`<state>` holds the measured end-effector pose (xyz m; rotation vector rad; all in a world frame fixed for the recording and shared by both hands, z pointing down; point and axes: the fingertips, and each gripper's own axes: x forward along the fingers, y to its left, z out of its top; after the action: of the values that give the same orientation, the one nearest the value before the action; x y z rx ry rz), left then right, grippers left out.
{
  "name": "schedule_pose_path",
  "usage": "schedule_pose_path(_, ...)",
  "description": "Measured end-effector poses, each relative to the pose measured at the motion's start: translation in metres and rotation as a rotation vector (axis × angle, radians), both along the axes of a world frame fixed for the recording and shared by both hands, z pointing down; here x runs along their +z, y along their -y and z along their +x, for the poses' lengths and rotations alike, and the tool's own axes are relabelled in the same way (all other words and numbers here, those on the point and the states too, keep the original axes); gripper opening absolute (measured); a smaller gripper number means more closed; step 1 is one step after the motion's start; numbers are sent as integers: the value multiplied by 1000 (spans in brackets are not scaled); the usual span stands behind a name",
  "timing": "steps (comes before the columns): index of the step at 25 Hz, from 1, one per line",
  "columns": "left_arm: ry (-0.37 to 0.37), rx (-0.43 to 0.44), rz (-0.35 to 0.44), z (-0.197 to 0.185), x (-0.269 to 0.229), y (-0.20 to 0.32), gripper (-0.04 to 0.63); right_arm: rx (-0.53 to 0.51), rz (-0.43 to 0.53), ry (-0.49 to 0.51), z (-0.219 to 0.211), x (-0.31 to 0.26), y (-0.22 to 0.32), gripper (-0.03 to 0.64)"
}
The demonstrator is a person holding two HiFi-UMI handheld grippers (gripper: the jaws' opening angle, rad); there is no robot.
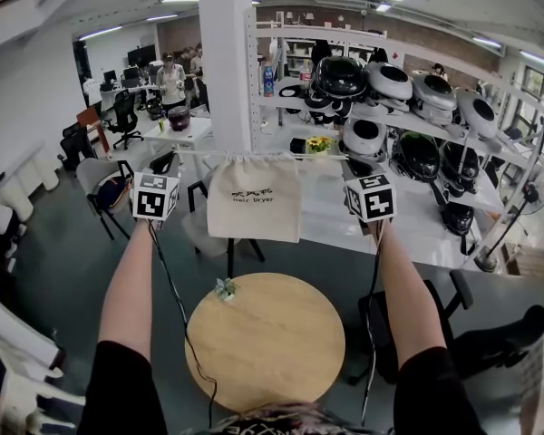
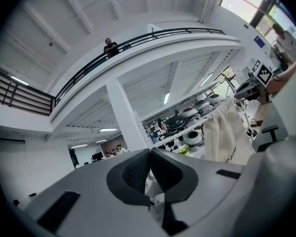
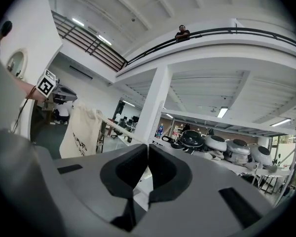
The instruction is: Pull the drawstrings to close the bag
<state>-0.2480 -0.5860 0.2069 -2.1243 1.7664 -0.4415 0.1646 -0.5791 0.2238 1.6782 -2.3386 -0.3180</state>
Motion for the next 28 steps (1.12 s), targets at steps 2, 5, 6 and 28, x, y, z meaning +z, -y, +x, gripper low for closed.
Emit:
schedule_pose_path(2,3,3,1,-1,1,0,20,-1,-1,0,1,2,0,5)
schedule_pose_path(5,-10,9,-6,-3,2,-2,21,-5,-4,4,1,3,-2,5)
schedule_pose_path(6,-16,11,-8,-3,2,-3,21,-6,-5,8,2,3,-3,5)
schedule_pose_path(28,-155,-17,-37,-26,3,-8,18,-15,-28,51,8,10,-7,5)
